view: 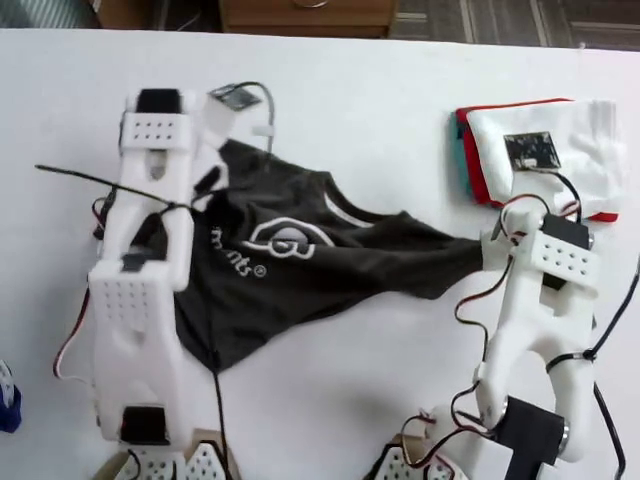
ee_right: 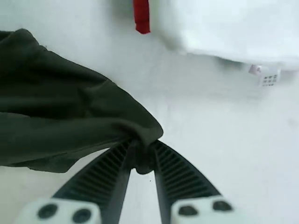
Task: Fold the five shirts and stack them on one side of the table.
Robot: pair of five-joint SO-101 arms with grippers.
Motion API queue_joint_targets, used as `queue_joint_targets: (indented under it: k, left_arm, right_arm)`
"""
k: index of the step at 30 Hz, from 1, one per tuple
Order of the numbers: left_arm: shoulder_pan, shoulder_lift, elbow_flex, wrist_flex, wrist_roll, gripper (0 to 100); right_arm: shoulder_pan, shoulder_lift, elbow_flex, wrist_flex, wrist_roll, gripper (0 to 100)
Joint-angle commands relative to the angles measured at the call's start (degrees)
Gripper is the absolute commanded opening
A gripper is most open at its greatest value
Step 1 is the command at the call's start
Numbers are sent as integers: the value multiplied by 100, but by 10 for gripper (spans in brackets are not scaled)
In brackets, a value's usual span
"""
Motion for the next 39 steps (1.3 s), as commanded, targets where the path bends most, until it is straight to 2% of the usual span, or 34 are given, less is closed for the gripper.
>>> queue_joint_targets:
  k: [1, 9, 14, 18, 24, 28, 31, 35, 39]
  left_arm:
    - [466, -1758, 1156, 114, -26, 188]
    - [1099, -4844, 4927, 88, -800, 188]
    - [1099, -5978, 6448, 88, -967, 192]
    - [1099, -6084, 7125, -70, -941, 213]
    - [1134, -6084, 7960, -738, -993, 225]
    - [1626, -6101, 8295, -941, -949, 222]
    - [1916, -6084, 8541, -1486, -800, 222]
    - [1934, -6084, 9042, -2286, -677, 224]
    - [1925, -6084, 9437, -2646, -677, 223]
  right_arm:
    - [-75, -242, -53, -251, -220, 20]
    - [-48, -242, -149, -277, -264, 20]
    - [-66, -251, -158, -268, -273, 20]
    - [-57, -251, -149, -268, -273, 20]
    - [-84, -242, -149, -136, -273, 20]
    - [-84, -242, -149, -110, -273, 20]
    - [-84, -242, -149, -110, -273, 20]
    - [-57, -242, -149, -101, -264, 20]
    - [-48, -242, -149, -101, -246, 20]
